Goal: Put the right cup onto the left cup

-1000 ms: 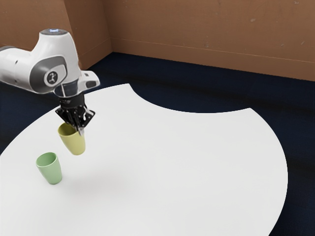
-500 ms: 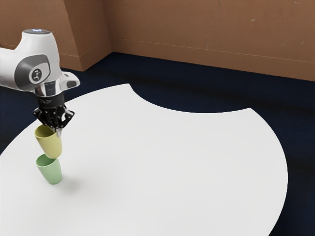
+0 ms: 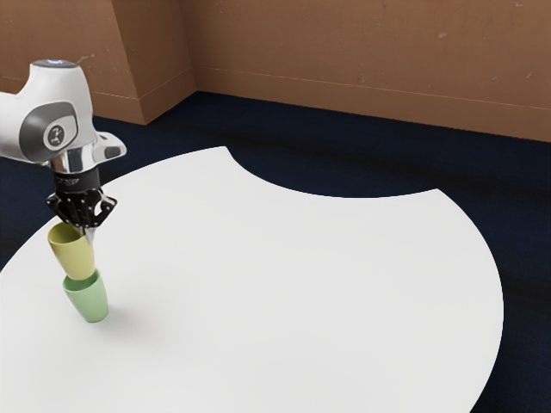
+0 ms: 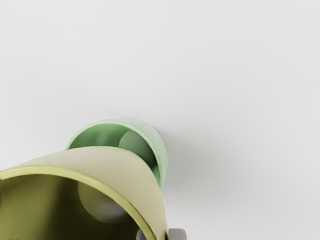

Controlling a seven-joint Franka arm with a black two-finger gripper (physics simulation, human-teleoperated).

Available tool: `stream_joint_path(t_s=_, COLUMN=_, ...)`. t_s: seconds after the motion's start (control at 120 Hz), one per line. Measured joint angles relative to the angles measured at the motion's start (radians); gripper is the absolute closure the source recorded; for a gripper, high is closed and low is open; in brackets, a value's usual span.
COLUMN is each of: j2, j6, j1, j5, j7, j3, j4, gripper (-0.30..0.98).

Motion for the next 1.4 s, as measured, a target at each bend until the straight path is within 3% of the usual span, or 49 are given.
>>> stream_joint_path(t_s=0.625, j2=0.077, j6=0.054, j1=-0.029, j5=0.009, j7=0.008, j3=0.063, j4=0.001, gripper=0.78)
stream_joint_path(t_s=0.825, j2=0.075, j6=0.051, j1=-0.046, j5=-0.009, j7=0.008, j3=0.064, j4=0.003, gripper=0.38)
stream_joint_path(t_s=0.95, j2=0.06, j6=0.042, j1=-0.042, j5=-0.019, j7=0.007, j3=0.069, j4=0.003, gripper=0.21)
stream_joint_path(t_s=1.142, j2=0.021, j6=0.006, j1=-0.067, j5=-0.024, j7=0.006, j3=0.07, j4=0.024, gripper=0.08)
stream_joint_path(t_s=1.4, j2=0.05, j6=-0.084, j1=-0.251, j5=-0.027, j7=0.06, j3=0.132, j4=0.188, gripper=0.03)
